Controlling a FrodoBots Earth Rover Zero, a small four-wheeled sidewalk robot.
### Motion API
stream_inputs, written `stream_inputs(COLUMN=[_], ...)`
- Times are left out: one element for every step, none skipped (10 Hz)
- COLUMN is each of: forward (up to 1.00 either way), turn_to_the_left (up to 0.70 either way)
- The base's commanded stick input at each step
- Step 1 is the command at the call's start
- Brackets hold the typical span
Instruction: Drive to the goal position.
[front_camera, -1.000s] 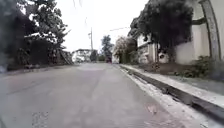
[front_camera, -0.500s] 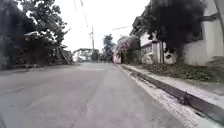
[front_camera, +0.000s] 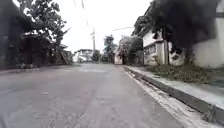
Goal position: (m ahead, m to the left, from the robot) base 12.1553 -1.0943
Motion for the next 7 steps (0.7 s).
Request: stream_inputs(forward=[1.0,1.0,1.0,1.0,1.0,1.0,1.0], turn_to_the_left=[0.03,0.04,0.04,0.02,0.0,0.0,0.0])
